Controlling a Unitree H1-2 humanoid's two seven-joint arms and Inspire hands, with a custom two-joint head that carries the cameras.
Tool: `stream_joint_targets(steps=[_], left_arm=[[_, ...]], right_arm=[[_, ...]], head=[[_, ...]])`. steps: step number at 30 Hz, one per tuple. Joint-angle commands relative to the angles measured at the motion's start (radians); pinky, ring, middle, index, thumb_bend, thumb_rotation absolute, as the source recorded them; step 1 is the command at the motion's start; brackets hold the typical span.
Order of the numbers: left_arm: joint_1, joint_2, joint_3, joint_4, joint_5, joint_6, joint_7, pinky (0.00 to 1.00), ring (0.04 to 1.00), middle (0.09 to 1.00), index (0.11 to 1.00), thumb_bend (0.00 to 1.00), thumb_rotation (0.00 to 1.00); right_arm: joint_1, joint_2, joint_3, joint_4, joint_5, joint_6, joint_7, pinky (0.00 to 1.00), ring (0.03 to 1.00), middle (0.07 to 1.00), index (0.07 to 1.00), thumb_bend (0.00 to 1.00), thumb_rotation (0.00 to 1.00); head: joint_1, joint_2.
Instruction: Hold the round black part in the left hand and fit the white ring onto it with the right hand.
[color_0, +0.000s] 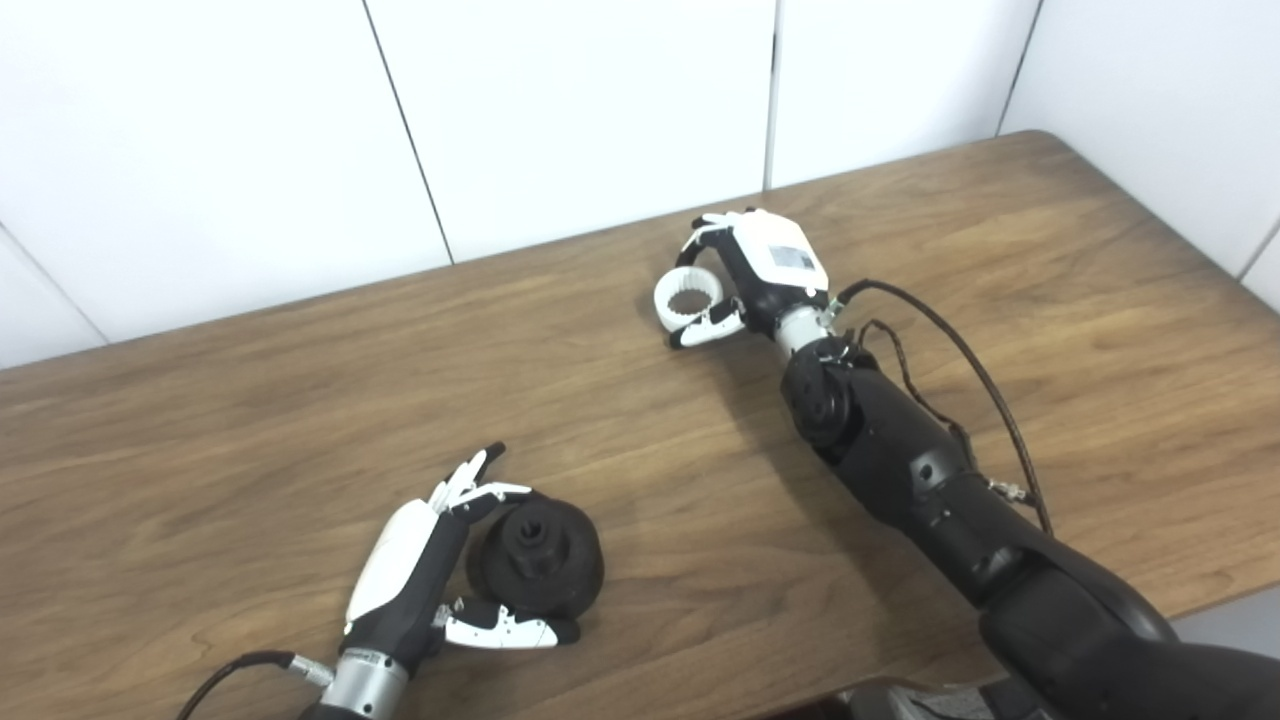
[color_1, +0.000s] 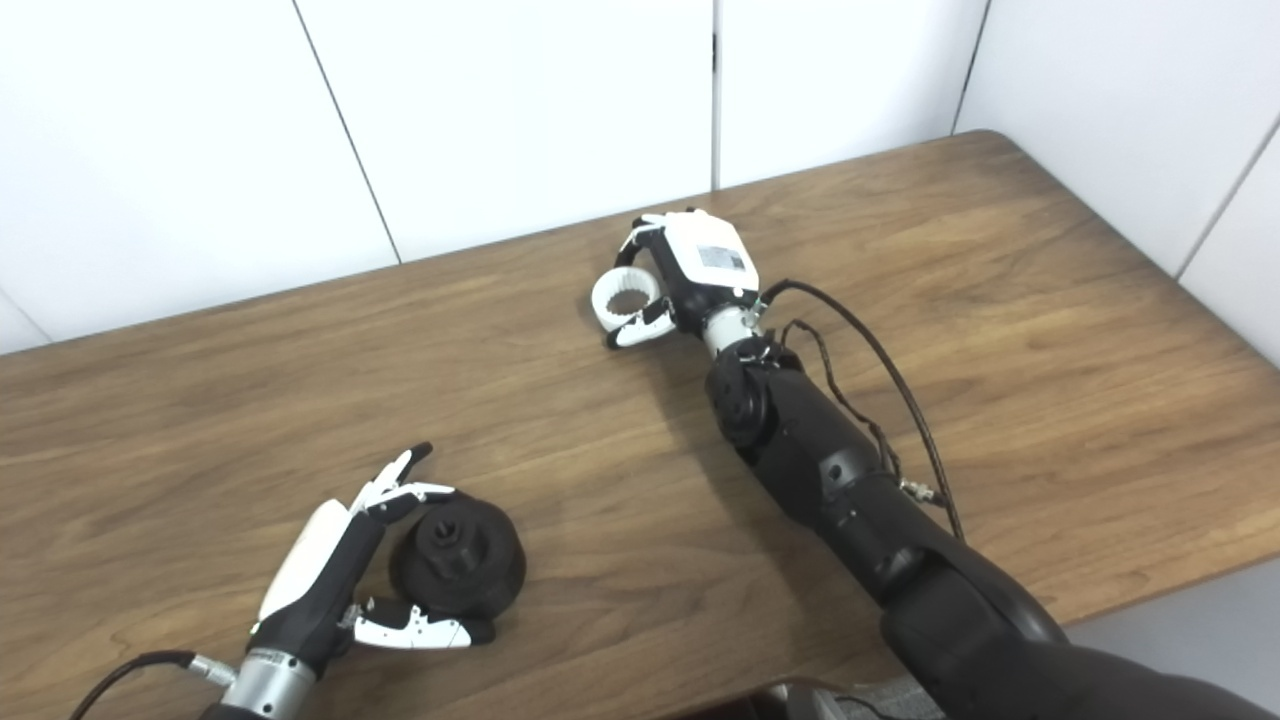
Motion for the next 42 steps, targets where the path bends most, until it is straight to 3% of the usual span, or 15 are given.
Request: stream_joint_targets(steps=[1, 8, 16, 22, 34, 38, 42], left_arm=[[-0.014, 0.009, 0.009, -0.026, 0.006, 0.005, 0.001, 1.00, 1.000, 1.000, 0.598, 0.96, 0.25], [-0.013, 0.008, 0.009, -0.022, 0.006, 0.000, 0.006, 1.00, 1.000, 0.996, 0.593, 0.96, 0.23], [-0.015, 0.008, 0.011, -0.030, 0.006, 0.013, -0.002, 1.00, 1.000, 0.999, 0.597, 0.96, 0.24], [-0.018, -0.004, 0.004, -0.021, 0.013, 0.011, 0.006, 1.00, 1.000, 0.997, 0.595, 0.96, 0.20], [-0.030, -0.038, -0.020, 0.004, 0.051, 0.015, 0.031, 1.00, 1.000, 1.000, 0.595, 0.97, 0.23], [-0.036, -0.049, -0.028, 0.009, 0.061, 0.019, 0.037, 1.00, 1.000, 1.000, 0.594, 0.96, 0.23], [-0.043, -0.062, -0.036, 0.014, 0.075, 0.035, 0.040, 1.00, 1.000, 1.000, 0.594, 0.96, 0.22]], right_arm=[[-0.019, -0.019, -0.010, 0.011, -0.012, -0.013, -0.033, 0.97, 0.869, 0.821, 0.486, 0.51, 0.14], [-0.007, -0.026, -0.010, 0.005, -0.012, -0.032, -0.049, 1.00, 0.877, 0.814, 0.485, 0.51, 0.14], [0.016, -0.042, -0.023, -0.080, -0.012, -0.056, -0.047, 0.99, 0.877, 0.808, 0.485, 0.51, 0.14], [0.043, -0.042, -0.062, -0.208, 0.016, -0.059, -0.008, 0.99, 0.887, 0.806, 0.484, 0.51, 0.14], [0.108, -0.035, -0.108, -0.455, 0.063, -0.065, 0.096, 1.00, 0.902, 0.812, 0.484, 0.52, 0.15], [0.127, -0.036, -0.112, -0.516, 0.065, -0.061, 0.130, 0.98, 0.899, 0.816, 0.484, 0.52, 0.15], [0.153, -0.028, -0.124, -0.592, 0.087, -0.065, 0.168, 0.90, 0.888, 0.813, 0.483, 0.52, 0.15]], head=[[0.003, 0.002], [0.006, 0.004], [0.014, 0.013], [0.047, 0.019], [0.172, 0.030], [0.213, 0.036], [0.239, 0.040]])
